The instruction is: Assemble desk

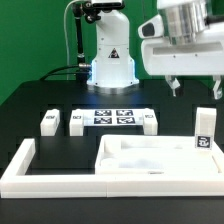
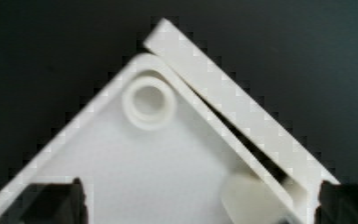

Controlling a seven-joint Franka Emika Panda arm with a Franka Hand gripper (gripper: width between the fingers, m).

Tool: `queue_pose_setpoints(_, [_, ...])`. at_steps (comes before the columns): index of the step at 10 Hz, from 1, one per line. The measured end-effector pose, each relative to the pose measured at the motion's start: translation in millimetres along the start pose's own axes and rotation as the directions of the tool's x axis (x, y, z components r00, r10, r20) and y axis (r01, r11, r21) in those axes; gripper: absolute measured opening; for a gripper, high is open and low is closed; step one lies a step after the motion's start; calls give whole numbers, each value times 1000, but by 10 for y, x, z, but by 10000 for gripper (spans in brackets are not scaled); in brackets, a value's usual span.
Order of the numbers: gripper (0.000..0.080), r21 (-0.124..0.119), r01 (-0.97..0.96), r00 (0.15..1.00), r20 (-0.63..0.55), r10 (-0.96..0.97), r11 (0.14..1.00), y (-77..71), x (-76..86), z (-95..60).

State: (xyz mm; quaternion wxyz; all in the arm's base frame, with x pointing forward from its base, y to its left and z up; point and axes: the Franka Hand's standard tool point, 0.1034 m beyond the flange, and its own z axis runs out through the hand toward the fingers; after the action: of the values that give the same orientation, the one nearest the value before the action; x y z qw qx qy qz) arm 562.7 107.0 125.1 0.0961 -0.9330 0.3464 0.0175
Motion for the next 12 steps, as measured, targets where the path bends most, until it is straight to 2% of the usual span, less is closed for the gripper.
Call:
queue_pose_setpoints(3, [648, -6, 226, 974, 3, -226, 974, 56, 11, 27])
queue_pose_setpoints(4, [648, -10, 330, 944, 11, -330, 944, 217, 1, 126])
queue_pose_setpoints(5, [648, -47, 413, 910, 54, -410, 910, 419, -102, 285])
queue_pose_setpoints(6, [648, -86, 477, 878, 93, -469, 875, 537, -189, 409])
queue_pose_setpoints(7, [648, -88, 528, 848, 97, -521, 844, 599, -170, 444])
queue_pose_setpoints(9, [648, -86, 525, 850, 114, -515, 847, 603, -176, 436])
queue_pose_setpoints(10, [648, -86, 518, 850, 169, -500, 851, 674, -230, 439])
queue_pose_setpoints(11, [648, -85, 501, 843, 274, -464, 861, 783, -270, 429])
queue_pose_setpoints(12, [648, -84, 490, 815, 397, -422, 868, 904, -247, 481])
